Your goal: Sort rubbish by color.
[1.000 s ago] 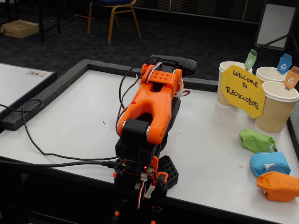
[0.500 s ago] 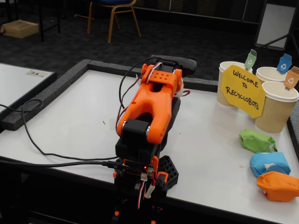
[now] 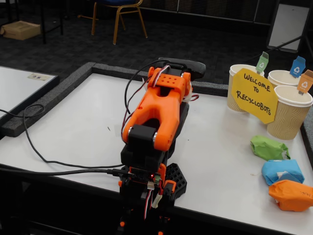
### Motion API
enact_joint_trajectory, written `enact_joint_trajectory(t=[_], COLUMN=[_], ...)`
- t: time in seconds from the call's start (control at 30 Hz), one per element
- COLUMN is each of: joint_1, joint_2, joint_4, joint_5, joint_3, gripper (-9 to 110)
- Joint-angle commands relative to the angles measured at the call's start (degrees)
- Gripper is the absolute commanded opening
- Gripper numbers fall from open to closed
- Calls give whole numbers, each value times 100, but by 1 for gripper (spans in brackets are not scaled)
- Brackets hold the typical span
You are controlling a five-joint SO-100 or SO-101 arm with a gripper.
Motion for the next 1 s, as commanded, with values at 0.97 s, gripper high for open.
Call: enact_joint_trajectory(t=[0.97], joint_1=[-44], joint_2=[176], joint_4=[-9], joint_5=[53], joint_3=[-264], gripper=[0])
